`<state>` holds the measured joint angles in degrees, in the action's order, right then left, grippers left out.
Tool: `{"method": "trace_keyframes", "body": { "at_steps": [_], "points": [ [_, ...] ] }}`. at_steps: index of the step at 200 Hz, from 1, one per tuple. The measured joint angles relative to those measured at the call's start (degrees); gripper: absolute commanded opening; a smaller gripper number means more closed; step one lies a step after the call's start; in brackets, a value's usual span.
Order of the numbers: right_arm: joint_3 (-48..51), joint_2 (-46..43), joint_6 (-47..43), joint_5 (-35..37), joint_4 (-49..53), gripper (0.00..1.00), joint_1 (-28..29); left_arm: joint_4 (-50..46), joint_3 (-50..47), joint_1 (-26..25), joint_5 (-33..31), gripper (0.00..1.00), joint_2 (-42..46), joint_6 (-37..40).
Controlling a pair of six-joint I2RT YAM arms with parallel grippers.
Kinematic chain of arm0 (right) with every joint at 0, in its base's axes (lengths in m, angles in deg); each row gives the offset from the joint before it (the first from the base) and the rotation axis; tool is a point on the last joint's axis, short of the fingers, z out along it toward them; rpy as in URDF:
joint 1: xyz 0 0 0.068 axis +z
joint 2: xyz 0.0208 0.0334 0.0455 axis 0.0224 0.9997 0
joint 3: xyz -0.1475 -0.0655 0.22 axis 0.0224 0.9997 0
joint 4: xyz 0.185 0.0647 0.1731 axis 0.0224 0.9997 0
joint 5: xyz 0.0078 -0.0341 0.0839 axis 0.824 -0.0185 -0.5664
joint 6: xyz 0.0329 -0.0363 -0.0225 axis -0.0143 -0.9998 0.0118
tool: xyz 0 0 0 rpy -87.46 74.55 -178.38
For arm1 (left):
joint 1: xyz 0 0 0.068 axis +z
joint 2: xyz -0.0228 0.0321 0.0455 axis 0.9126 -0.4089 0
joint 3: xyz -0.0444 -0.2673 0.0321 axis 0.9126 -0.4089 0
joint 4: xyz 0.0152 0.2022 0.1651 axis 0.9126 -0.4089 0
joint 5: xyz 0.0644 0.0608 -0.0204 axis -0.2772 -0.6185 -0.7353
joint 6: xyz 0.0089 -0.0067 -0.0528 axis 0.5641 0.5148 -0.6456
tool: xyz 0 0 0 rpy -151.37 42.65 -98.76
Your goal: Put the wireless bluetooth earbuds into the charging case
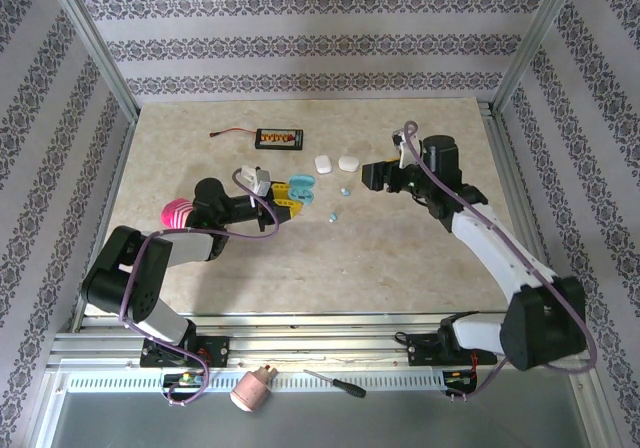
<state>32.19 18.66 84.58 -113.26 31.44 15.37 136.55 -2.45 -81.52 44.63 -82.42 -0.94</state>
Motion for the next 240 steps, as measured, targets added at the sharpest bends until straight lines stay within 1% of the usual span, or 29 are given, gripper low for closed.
{"method": "trace_keyframes", "body": {
  "at_steps": [21,48,71,96,135,174,197,240],
  "points": [
    [-1.7,6.0,3.1,2.2,2.2,0.67,0.3,1.7,-0.3,0.2,-0.6,0.32,0.0,-0.4],
    [-5.0,14.2,7.3,2.8,5.2,0.57,2.1,2.1,-1.1,1.1,-1.3,0.32,0.1,-0.4],
    [-6.4,19.9,10.6,1.7,5.6,0.54,4.5,2.1,-1.3,1.2,-1.4,0.32,0.6,-0.4],
    [-6.5,24.2,13.2,-0.3,5.4,0.52,6.6,2.1,-1.4,1.2,-1.4,0.32,1.7,-0.3],
    [-6.5,28.5,16.2,-2.9,4.0,0.52,8.3,1.3,-1.4,1.2,-1.4,0.32,2.6,0.5],
    [-7.2,31.5,17.4,-3.7,2.6,0.47,9.1,0.3,-1.4,1.2,-1.4,0.32,2.7,0.7],
    [-7.6,32.8,17.9,-3.9,2.0,0.44,9.1,0.0,-1.4,1.2,-1.4,0.32,2.7,0.7],
    [-8.6,34.0,18.0,-4.4,1.7,0.42,9.7,-0.3,-1.4,1.2,-1.3,0.32,2.7,0.7]
  ]
}}
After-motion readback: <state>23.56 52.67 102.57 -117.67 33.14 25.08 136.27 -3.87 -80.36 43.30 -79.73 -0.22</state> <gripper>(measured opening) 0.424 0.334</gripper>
